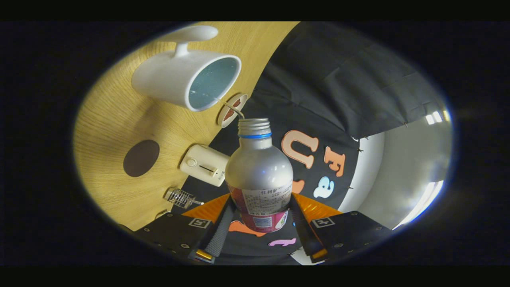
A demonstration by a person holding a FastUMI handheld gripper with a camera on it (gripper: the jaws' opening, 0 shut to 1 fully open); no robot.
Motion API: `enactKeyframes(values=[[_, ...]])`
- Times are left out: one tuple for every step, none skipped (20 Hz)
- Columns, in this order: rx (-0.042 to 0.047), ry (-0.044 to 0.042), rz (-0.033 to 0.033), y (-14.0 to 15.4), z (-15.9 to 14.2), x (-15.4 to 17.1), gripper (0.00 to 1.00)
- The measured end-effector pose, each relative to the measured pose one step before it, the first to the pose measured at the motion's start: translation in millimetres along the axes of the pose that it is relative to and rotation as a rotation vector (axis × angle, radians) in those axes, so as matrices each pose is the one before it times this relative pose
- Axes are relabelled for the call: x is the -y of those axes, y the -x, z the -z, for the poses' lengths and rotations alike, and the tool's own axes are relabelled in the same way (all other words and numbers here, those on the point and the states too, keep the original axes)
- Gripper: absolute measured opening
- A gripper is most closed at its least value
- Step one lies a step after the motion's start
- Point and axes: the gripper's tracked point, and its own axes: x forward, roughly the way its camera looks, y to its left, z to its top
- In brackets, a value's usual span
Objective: Take the bottle from table, then pour the juice into the cup, finally place the bottle on the coaster
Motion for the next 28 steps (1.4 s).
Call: enactKeyframes(values=[[0.00083,0.00679,-0.00223,0.42,-1.08,-0.68,0.77],[0.00331,0.00770,0.00226,0.41,-1.10,0.91,0.77],[0.00479,0.00403,-0.00084,1.09,-2.41,-0.67,0.77],[0.00435,0.00347,-0.00145,-1.20,-0.98,-1.35,0.76],[0.00625,0.00369,0.00081,1.93,-2.61,0.03,0.77],[0.00283,0.00415,-0.00027,0.26,-0.06,1.12,0.77],[0.00444,-0.00156,-0.01196,0.94,-1.10,-1.87,0.77],[0.00272,-0.00190,-0.00668,-0.88,-2.16,-0.88,0.77],[0.00345,0.00266,0.00056,0.96,-0.97,0.70,0.77],[0.00144,0.00221,-0.00161,0.11,-0.66,-0.49,0.77],[0.00068,-0.00014,-0.00205,1.21,-0.85,-0.76,0.77],[0.00148,-0.00211,-0.00165,0.42,-0.45,0.02,0.77],[0.00205,-0.00165,-0.00071,0.83,-1.06,0.03,0.77],[0.00245,-0.00620,-0.00624,0.11,-1.03,-1.79,0.77],[0.00469,-0.01259,-0.01395,1.88,-3.03,-2.73,0.77],[0.00244,-0.01631,-0.01871,1.85,-4.74,-5.80,0.77],[0.00387,-0.00760,-0.00851,0.85,-3.15,-4.68,0.77],[0.00386,-0.00599,-0.00274,-1.10,-1.47,-3.30,0.77],[-0.00146,-0.01044,-0.00617,-1.09,-0.57,-3.66,0.77],[-0.00577,-0.02093,-0.01452,-0.73,1.68,-5.67,0.77],[-0.00258,-0.02406,-0.01694,0.90,0.70,-5.73,0.77],[-0.00410,-0.02764,-0.01768,0.25,0.73,-4.97,0.77],[-0.00457,-0.02768,-0.01715,0.92,0.43,-4.07,0.77],[-0.00229,-0.02777,-0.01456,1.19,-0.56,-2.76,0.77],[-0.00297,-0.02806,-0.01231,-0.74,0.70,-1.97,0.77],[-0.00434,-0.03132,-0.00897,-0.20,0.31,-0.43,0.77],[-0.00433,-0.03926,-0.01096,0.68,0.58,-2.11,0.76],[-0.00674,-0.04669,-0.01792,0.10,1.42,-3.53,0.77]])
